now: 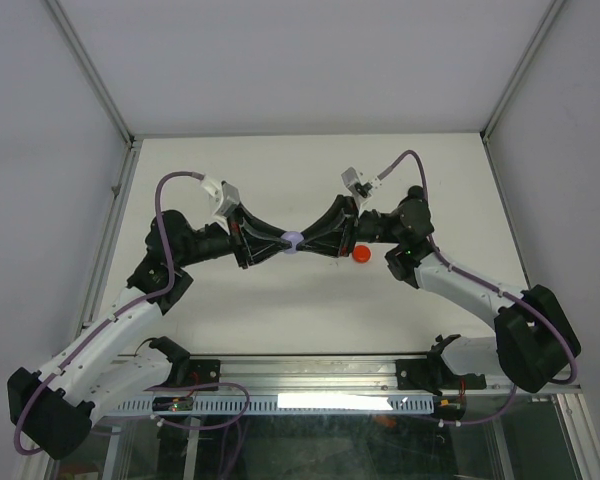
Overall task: Insert the wireless bluetooth earbuds into the charging case
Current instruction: Pick up the charging case at the center of the board, then open the charging case.
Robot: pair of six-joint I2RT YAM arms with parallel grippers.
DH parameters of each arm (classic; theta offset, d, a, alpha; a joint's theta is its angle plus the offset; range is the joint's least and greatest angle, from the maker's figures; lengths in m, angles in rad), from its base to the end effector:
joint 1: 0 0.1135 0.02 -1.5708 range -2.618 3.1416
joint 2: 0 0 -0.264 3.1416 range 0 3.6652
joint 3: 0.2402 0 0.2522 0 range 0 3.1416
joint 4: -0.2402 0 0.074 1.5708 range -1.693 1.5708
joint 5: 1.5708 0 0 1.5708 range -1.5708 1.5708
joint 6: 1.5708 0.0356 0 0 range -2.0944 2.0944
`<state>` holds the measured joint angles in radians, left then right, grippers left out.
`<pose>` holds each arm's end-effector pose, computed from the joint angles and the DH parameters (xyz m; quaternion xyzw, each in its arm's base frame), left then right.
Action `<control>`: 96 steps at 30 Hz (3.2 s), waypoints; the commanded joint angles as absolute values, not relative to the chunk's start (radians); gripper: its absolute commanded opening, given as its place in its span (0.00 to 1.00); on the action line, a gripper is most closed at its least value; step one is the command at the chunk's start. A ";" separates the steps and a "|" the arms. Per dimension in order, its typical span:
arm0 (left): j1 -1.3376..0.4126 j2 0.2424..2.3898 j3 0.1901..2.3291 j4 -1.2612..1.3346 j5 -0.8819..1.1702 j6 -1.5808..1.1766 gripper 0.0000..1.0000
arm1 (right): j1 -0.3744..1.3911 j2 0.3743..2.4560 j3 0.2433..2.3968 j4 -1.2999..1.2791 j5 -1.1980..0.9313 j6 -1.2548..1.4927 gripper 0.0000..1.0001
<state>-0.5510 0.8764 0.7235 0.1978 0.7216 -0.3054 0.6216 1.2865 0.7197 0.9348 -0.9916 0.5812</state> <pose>0.1606 -0.1263 0.3429 0.3324 0.6104 -0.5027 0.5139 0.2038 0.1826 0.3196 -0.4022 0.4896 0.6323 0.4457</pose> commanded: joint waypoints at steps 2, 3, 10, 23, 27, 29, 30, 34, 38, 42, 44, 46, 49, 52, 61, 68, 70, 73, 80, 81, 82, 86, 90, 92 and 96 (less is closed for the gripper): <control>-0.558 0.855 0.721 0.311 0.698 -0.342 0.14 | 0.638 1.296 0.755 0.990 -1.007 0.566 0.28; -0.558 0.854 0.712 0.324 0.691 -0.350 0.14 | 0.644 1.298 0.755 0.994 -1.003 0.561 0.31; -0.558 0.861 0.689 0.382 0.689 -0.385 0.11 | 0.670 1.324 0.759 0.997 -1.000 0.544 0.35; -0.558 0.860 0.677 0.355 0.679 -0.356 0.11 | 0.672 1.309 0.747 1.062 -0.991 0.566 0.36; -0.558 0.860 0.674 0.344 0.671 -0.345 0.11 | 0.672 1.301 0.747 1.075 -0.994 0.573 0.38; -0.558 0.865 0.675 0.343 0.673 -0.345 0.11 | 0.672 1.301 0.749 1.076 -0.991 0.574 0.37; -0.558 0.867 0.675 0.344 0.675 -0.345 0.11 | 0.673 1.301 0.748 1.079 -0.988 0.575 0.36; -0.558 0.869 0.677 0.337 0.681 -0.332 0.11 | 0.672 1.310 0.747 1.105 -0.985 0.596 0.32; -0.558 0.867 0.685 0.295 0.679 -0.293 0.11 | 0.672 1.319 0.747 1.121 -0.983 0.612 0.27; -0.558 0.856 0.694 0.247 0.661 -0.263 0.13 | 0.672 1.325 0.746 1.147 -0.996 0.624 0.14; -0.558 0.849 0.700 0.245 0.655 -0.275 0.20 | 0.672 1.327 0.744 1.149 -1.004 0.617 0.08; -0.558 0.846 0.707 0.246 0.636 -0.301 0.26 | 0.673 1.329 0.741 1.149 -1.012 0.608 0.02; -0.558 0.850 0.722 0.248 0.626 -0.330 0.42 | 0.678 1.333 0.740 1.151 -1.022 0.593 0.00; -0.558 0.852 0.726 0.247 0.604 -0.344 0.52 | 0.682 1.335 0.737 1.152 -1.026 0.577 0.00; -0.558 0.851 0.744 0.231 0.549 -0.383 0.66 | 0.702 1.321 0.735 1.053 -1.022 0.479 0.00; -0.558 0.853 0.767 0.192 0.467 -0.408 0.70 | 0.711 1.314 0.732 1.022 -1.025 0.439 0.00; -0.558 0.854 0.770 0.180 0.448 -0.409 0.70 | 0.712 1.309 0.727 1.022 -1.025 0.431 0.00; -0.557 0.852 0.777 0.155 0.408 -0.415 0.73 | 0.713 1.301 0.719 1.022 -1.025 0.415 0.00; -0.557 0.853 0.785 0.135 0.405 -0.426 0.79 | 0.713 1.290 0.702 1.007 -1.012 0.376 0.00; -0.557 0.851 0.785 0.136 0.409 -0.426 0.81 | 0.713 1.289 0.699 1.002 -1.006 0.366 0.00; -0.557 0.847 0.785 0.134 0.412 -0.426 0.82 | 0.713 1.287 0.696 0.992 -0.997 0.349 0.00; -0.556 0.822 0.802 0.081 0.374 -0.403 0.85 | 0.712 1.271 0.675 0.871 -0.913 0.225 0.00; -0.557 0.807 0.807 -0.043 0.205 -0.374 0.85 | 0.711 1.243 0.635 0.760 -0.871 0.180 0.00; -0.557 0.807 0.802 -0.117 0.104 -0.374 0.86 | 0.710 1.225 0.617 0.718 -0.778 0.149 0.00; -0.557 0.837 0.796 -0.240 -0.097 -0.376 0.84 | 0.709 1.186 0.577 0.669 -0.653 -0.013 0.00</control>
<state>-0.5568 0.8207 0.7654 -0.0937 0.1455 -0.3958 0.7078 1.2503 0.5987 0.7200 -0.8028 0.1379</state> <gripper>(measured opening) 0.850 0.273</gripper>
